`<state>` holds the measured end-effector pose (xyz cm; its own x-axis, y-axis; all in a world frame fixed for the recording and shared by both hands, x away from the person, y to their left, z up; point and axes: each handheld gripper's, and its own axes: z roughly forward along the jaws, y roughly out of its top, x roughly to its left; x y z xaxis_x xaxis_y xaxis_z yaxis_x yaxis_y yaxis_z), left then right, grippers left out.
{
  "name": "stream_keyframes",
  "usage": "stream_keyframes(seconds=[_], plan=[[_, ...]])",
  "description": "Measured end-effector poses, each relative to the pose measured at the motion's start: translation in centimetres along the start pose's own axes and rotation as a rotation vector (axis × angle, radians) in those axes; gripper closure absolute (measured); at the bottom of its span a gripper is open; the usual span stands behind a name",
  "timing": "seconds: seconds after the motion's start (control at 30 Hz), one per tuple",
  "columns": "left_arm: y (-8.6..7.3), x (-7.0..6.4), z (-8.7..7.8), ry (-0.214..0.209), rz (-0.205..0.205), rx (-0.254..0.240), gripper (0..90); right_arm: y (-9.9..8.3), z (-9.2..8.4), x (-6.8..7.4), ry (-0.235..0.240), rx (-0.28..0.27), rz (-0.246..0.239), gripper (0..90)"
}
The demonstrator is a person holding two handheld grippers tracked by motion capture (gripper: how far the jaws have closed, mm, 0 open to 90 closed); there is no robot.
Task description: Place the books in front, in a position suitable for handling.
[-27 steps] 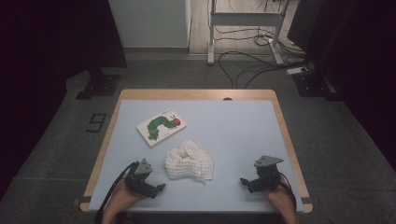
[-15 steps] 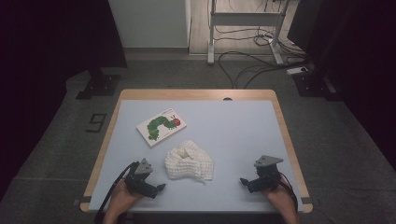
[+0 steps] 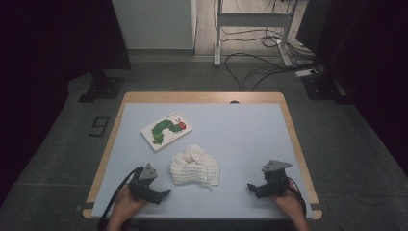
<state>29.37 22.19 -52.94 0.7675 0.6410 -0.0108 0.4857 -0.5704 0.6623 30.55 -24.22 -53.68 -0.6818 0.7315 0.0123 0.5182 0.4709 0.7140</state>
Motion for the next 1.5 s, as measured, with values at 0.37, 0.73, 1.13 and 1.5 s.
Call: stream_keyframes(seconds=[0.37,0.73,1.13,1.5], plan=[[0.0,0.0,0.0,0.0,0.001,0.0,0.0,1.0,-1.4,0.0,-0.003,-0.025,-0.001,0.8],[0.0,0.0,0.0,0.0,0.001,0.0,0.0,2.5,-3.4,-0.1,0.011,-0.052,-0.038,0.0],[0.0,0.0,0.0,0.0,0.001,0.0,0.0,4.1,-2.3,1.1,0.059,-0.06,-0.065,0.0],[0.0,0.0,0.0,0.0,0.001,0.0,0.0,6.1,-0.6,2.4,0.102,-0.058,-0.112,0.0]])
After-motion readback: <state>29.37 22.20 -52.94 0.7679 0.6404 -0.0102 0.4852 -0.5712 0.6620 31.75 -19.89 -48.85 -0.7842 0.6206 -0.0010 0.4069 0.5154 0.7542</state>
